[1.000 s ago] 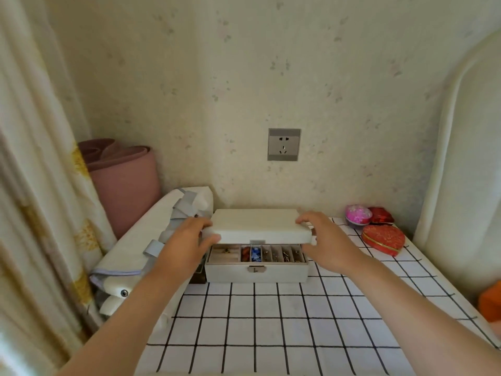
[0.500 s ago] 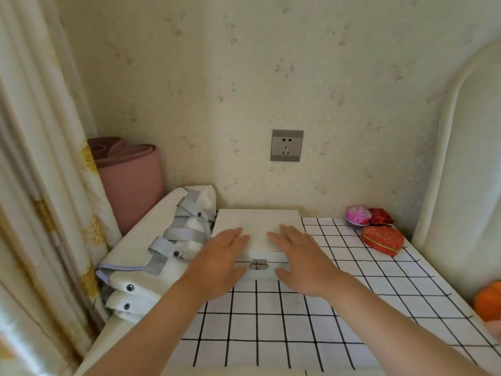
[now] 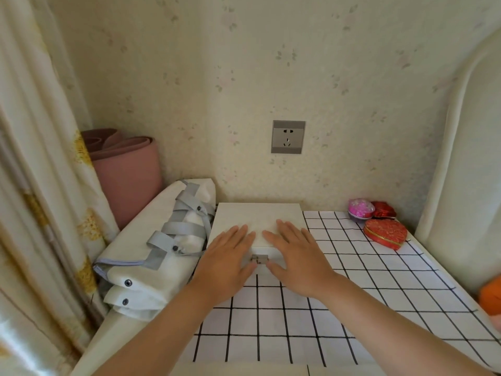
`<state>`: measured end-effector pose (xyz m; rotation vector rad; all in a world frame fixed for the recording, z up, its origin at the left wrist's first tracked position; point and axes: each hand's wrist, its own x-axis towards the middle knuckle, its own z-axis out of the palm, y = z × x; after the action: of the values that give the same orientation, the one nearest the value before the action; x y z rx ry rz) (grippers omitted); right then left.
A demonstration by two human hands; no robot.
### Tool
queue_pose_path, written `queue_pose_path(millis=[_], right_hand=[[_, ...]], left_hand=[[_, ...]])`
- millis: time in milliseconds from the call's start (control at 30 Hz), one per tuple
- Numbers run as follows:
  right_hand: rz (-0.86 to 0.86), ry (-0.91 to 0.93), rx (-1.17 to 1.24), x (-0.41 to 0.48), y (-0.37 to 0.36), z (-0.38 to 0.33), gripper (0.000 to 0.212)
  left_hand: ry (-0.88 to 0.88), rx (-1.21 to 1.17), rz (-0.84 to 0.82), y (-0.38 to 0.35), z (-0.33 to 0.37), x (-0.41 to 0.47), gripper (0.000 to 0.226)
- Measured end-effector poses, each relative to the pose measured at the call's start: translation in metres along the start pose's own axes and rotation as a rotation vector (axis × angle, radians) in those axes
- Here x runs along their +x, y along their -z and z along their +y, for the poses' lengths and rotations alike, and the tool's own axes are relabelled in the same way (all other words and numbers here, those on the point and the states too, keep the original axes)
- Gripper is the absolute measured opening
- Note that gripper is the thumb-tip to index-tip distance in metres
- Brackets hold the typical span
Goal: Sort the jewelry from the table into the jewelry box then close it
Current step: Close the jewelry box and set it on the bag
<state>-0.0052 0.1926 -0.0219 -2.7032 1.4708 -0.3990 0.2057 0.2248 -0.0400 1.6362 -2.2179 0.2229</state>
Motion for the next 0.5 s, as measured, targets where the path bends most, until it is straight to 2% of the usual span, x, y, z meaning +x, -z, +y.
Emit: queue_pose_path(millis=[100, 167, 267, 400, 500], right_hand=[[0.138, -0.181, 0.189, 0.0, 0.003, 0.003, 0.061], [0.191, -0.34, 0.363, 0.004, 0.001, 0.009, 0.066], [0.182, -0.542, 0.767, 0.011, -0.001, 0.019, 0.08], [0.188, -0.611, 1.086, 0.012, -0.005, 0.018, 0.053], [0.211, -0.607, 1.143, 0.011, -0.003, 0.015, 0.051]], left_hand=[[0.24, -0.14, 0.05, 0.006, -0.003, 0.0, 0.065], [0.373, -0.288, 0.045, 0.009, -0.005, 0.0, 0.068], [0.502, -0.528, 0.058, 0.01, -0.004, 0.003, 0.07], [0.698, -0.715, 0.145, 0.012, -0.001, 0.016, 0.065], [0.708, -0.686, 0.117, 0.011, 0.001, 0.02, 0.06]])
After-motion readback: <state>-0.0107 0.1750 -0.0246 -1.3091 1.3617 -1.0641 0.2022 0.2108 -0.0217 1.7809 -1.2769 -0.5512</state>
